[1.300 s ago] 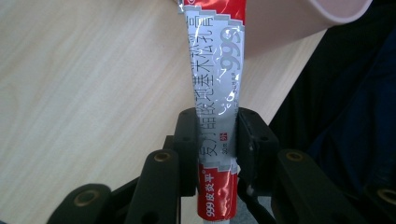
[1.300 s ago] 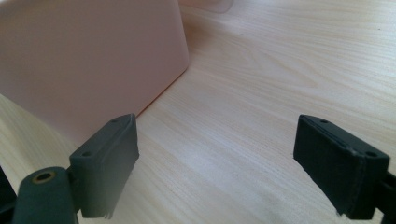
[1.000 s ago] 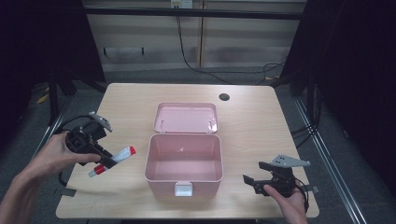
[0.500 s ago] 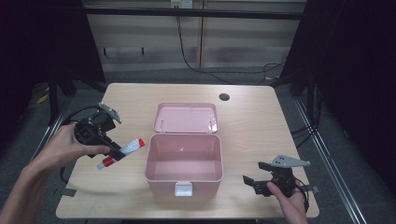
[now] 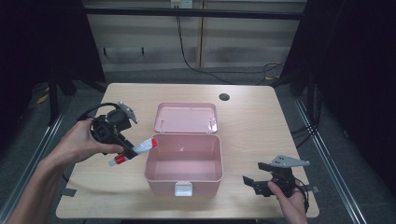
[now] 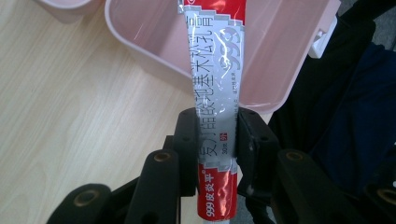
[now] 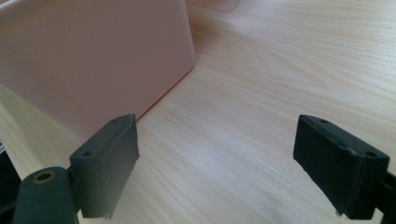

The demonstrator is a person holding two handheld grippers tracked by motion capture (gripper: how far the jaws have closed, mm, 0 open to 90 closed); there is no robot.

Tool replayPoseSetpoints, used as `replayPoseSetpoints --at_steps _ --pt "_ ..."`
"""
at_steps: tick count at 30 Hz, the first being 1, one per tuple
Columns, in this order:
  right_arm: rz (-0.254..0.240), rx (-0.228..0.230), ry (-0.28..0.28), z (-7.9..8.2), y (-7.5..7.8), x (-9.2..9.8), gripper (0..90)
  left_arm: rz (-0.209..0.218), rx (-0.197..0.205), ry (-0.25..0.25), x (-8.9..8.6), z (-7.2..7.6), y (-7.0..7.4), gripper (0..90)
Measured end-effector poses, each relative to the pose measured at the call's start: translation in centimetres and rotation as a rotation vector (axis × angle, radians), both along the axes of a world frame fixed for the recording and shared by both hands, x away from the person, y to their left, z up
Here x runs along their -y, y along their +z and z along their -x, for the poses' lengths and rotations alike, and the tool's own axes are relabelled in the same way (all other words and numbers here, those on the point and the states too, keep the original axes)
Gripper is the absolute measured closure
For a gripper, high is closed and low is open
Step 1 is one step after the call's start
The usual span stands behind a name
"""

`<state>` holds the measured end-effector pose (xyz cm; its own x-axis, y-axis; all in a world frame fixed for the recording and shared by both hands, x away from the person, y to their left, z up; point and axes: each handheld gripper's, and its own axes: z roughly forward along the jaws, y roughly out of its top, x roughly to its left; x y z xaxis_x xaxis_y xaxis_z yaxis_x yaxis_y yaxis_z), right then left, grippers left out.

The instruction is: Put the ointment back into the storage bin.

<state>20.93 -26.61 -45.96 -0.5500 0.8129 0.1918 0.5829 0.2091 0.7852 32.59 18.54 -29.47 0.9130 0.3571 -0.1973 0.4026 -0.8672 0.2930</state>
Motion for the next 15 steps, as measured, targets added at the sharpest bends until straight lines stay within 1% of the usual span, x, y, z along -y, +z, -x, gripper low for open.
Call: replayPoseSetpoints --at_steps 1,3,5,6,8,9,10,11,12,13,14,15 --pt "-0.001 -0.005 0.0 0.0 0.0 0.0 13.7 -0.018 0.001 -0.02 0.7 0.1 0.2 70.7" --pt "-0.001 -0.004 0.0 0.0 0.0 0.0 13.7 -0.022 0.006 -0.018 1.0 0.1 0.4 70.7" --pt "-0.001 -0.003 0.001 0.0 0.0 0.0 13.7 -0.005 0.011 -0.026 1.6 -0.1 0.7 70.8" --pt "-0.002 -0.003 0.002 0.1 0.0 0.0 13.7 -0.011 0.01 -0.034 1.8 -0.1 0.8 70.7" --pt "-0.002 -0.003 0.001 0.1 0.0 0.0 13.7 -0.01 0.009 -0.03 2.0 -0.1 0.7 70.7" --pt "-0.003 -0.002 0.003 0.0 0.0 0.0 13.7 -0.001 0.003 -0.031 2.5 -0.1 0.7 70.7" --pt "-0.003 -0.002 0.003 0.0 0.0 0.0 13.7 -0.001 0.003 -0.031 2.5 -0.1 0.7 70.7" --pt "-0.002 -0.003 0.004 0.0 0.0 0.0 13.7 -0.004 0.005 -0.043 3.1 0.1 0.7 70.6" --pt "-0.002 -0.003 0.004 0.0 0.0 0.0 13.7 -0.004 0.005 -0.043 3.1 0.1 0.7 70.7" --pt "-0.002 -0.004 0.004 0.0 0.0 0.0 13.7 -0.001 0.013 -0.044 3.4 0.1 0.6 70.7" --pt "-0.002 -0.005 0.005 0.0 0.0 0.0 13.7 -0.014 0.003 -0.055 3.7 0.0 0.6 70.7" --pt "-0.002 -0.005 0.004 0.0 0.0 0.0 13.7 -0.011 0.011 -0.066 4.0 0.0 0.4 70.7"
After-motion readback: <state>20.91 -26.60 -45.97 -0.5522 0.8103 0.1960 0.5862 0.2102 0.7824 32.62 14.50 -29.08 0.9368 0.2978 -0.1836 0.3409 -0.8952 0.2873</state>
